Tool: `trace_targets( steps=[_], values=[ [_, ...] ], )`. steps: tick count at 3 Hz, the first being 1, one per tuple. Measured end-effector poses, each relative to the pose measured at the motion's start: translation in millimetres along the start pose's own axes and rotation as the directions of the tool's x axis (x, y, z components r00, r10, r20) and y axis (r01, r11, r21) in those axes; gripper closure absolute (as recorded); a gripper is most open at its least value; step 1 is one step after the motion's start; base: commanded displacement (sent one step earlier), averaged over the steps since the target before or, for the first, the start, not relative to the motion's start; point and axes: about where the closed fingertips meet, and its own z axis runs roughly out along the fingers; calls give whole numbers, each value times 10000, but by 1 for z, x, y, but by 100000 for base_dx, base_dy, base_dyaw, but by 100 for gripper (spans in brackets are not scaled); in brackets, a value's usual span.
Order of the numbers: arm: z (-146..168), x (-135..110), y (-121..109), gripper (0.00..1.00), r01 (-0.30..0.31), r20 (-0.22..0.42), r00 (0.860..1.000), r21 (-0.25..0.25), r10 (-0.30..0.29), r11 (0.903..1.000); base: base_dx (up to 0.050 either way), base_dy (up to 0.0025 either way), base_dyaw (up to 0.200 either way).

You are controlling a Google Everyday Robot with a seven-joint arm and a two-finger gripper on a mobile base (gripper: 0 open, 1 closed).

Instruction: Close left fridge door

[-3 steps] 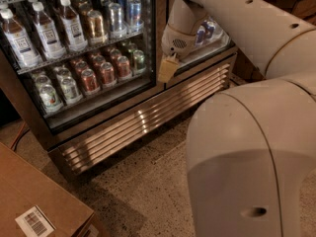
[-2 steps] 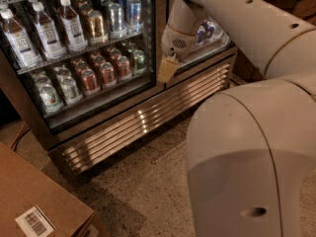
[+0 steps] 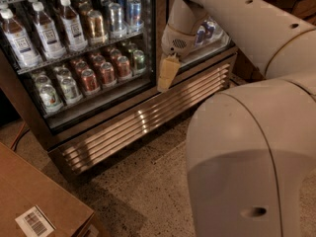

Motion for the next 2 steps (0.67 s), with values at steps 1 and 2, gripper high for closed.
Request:
trace_targets(
  steps=[1,2],
  values=[
    [0,0,0,0,0,0,10000,0,0,10000,0,0,0],
    [0,0,0,0,0,0,10000,0,0,10000,0,0,0]
  ],
)
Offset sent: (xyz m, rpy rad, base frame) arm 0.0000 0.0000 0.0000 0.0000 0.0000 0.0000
